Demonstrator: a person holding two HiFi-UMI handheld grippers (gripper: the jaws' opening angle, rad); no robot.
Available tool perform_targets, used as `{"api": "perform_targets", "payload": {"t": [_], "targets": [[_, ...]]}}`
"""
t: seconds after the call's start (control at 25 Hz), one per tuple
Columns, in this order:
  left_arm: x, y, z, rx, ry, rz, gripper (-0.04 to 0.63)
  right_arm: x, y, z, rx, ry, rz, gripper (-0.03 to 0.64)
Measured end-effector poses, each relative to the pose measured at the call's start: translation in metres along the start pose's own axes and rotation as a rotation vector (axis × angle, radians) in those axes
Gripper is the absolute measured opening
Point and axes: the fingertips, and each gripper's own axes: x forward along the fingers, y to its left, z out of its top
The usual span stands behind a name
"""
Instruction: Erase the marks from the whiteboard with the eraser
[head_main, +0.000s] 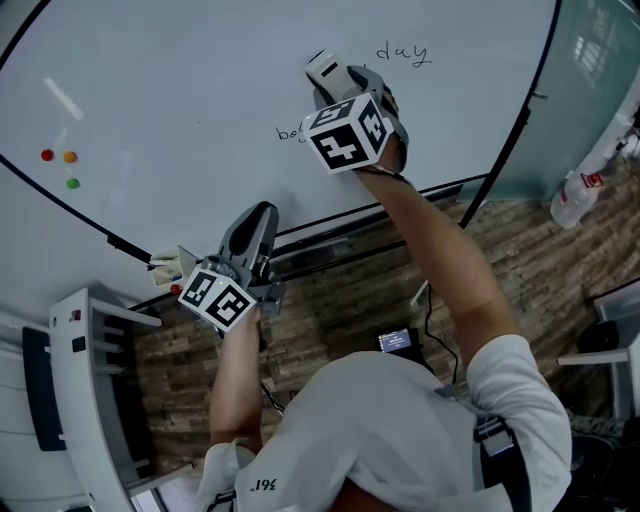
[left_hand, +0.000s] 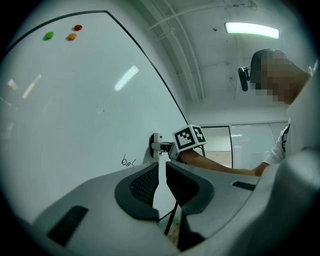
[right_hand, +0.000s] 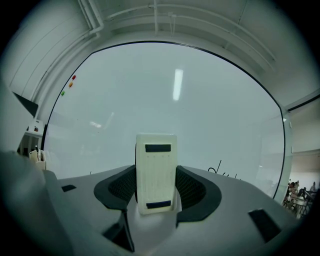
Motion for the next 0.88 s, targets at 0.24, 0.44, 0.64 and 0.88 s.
{"api": "perform_targets", "payload": {"t": [0.24, 0.44, 0.64, 0.88], "targets": [[0.007, -0.003, -0.003, -0.001, 0.002, -0.005, 0.041, -0.001, -0.018, -0.011, 0.006, 0.009, -0.023, 0.260], [0.012, -0.005, -0.005, -0.003, 0.008, -0.010, 0.041, -0.003, -0.035, -0.022, 0.009, 0.016, -0.042, 0.259], [0.017, -0.009, -0.008, -0.005, 0.013, -0.020, 0.041, -0.005, -0.052, -0.034, 0.002, 0.025, -0.058, 0.260], [0.022, -0.011, -0.012, -0.013, 0.018, -0.026, 0.041, -0.006, -0.067, -0.046, -0.006, 0.036, -0.072, 0.259]]}}
